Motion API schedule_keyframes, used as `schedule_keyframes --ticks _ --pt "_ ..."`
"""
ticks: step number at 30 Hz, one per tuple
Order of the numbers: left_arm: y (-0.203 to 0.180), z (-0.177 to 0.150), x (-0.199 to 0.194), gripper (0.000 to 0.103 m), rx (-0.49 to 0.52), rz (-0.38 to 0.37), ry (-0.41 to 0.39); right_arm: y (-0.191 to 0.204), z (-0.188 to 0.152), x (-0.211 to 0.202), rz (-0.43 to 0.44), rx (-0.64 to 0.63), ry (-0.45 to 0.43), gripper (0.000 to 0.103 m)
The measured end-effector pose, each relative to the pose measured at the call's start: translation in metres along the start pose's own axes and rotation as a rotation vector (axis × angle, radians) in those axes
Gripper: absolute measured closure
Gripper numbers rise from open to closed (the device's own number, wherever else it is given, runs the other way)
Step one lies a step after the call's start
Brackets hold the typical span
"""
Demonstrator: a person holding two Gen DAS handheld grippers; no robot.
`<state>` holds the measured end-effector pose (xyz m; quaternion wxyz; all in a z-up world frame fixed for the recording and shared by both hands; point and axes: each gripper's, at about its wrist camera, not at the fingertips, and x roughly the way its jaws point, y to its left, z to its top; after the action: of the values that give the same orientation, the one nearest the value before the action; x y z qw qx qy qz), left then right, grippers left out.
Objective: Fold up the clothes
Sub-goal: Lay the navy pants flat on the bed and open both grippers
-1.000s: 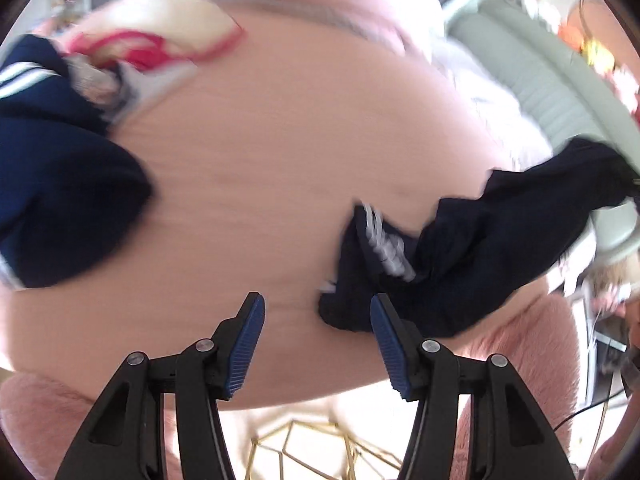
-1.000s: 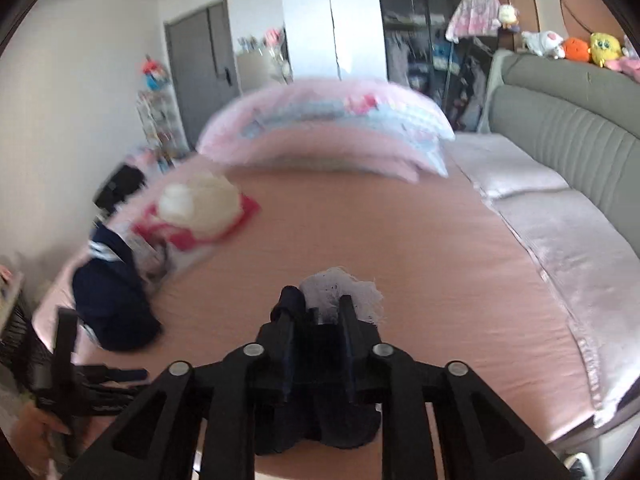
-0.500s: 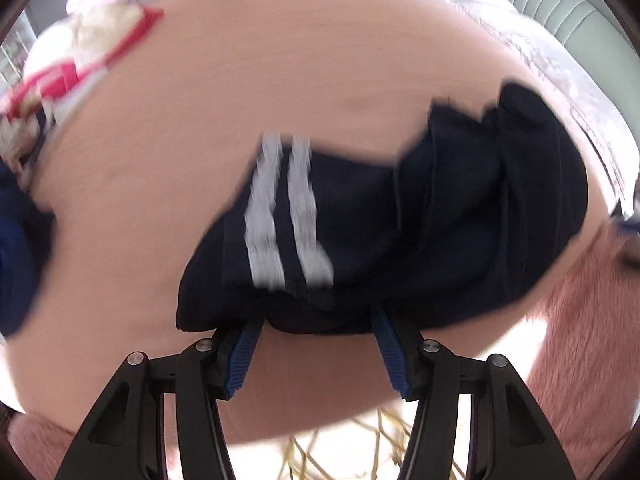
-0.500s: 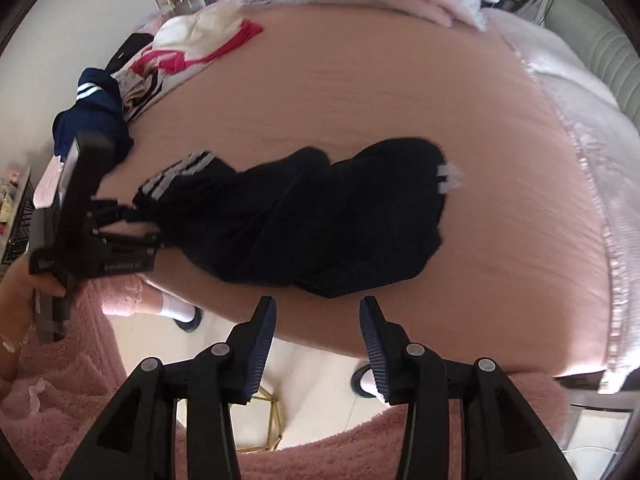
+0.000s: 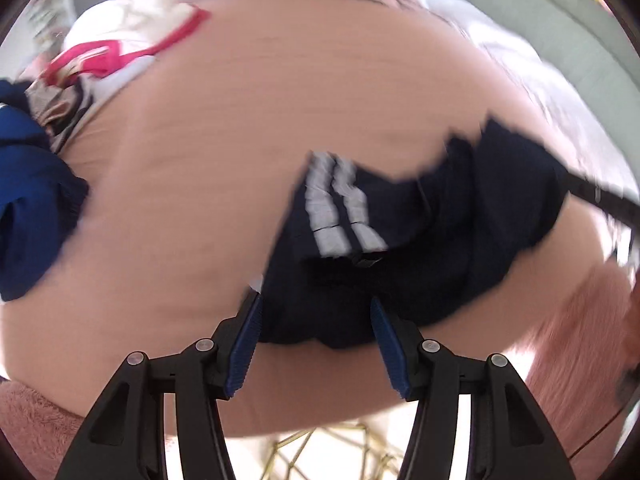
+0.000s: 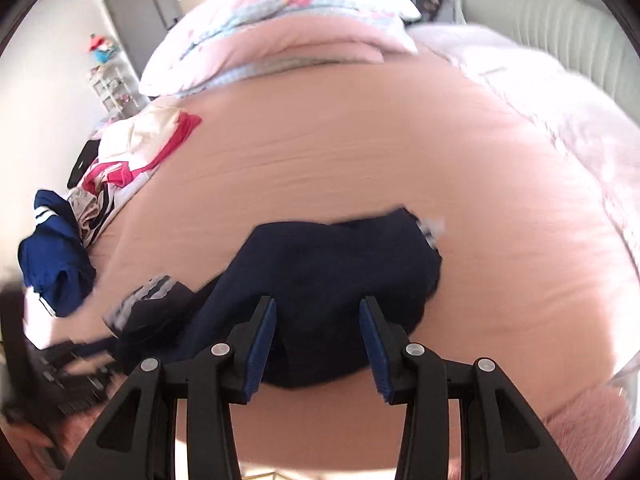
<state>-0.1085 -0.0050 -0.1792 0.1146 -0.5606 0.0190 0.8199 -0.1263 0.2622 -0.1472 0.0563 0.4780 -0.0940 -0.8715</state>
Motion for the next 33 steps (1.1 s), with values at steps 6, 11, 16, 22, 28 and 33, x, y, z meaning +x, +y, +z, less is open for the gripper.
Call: schedule_keyframes --ticks 6,11,16,22,28,33 --pt "-0.001 -0.012 0.005 0.051 0.058 -0.003 0.029 -0.002 -0.027 0.002 -0.047 0.0 0.14 0.06" --pt "-0.006 -0.017 0.023 0.057 0.099 0.043 -0.011 -0.009 -0.026 0.023 -0.019 0.01 0.162 0.06" --pt "-0.003 -0.013 0.02 0.092 0.09 0.006 -0.076 -0.005 -0.005 0.05 0.071 -0.016 0.162 0.078" --pt "-0.002 0.008 -0.016 0.093 0.051 -0.049 -0.24 0.018 0.018 0.001 0.149 -0.082 -0.028 0.083" --pt "0.03 0.033 -0.033 0.093 -0.056 -0.004 -0.351 0.04 0.038 -0.024 0.075 -0.067 -0.104 0.082" --pt "0.01 0.017 -0.036 0.092 -0.037 -0.013 -0.237 0.028 0.025 -0.032 0.09 -0.011 -0.06 0.082"
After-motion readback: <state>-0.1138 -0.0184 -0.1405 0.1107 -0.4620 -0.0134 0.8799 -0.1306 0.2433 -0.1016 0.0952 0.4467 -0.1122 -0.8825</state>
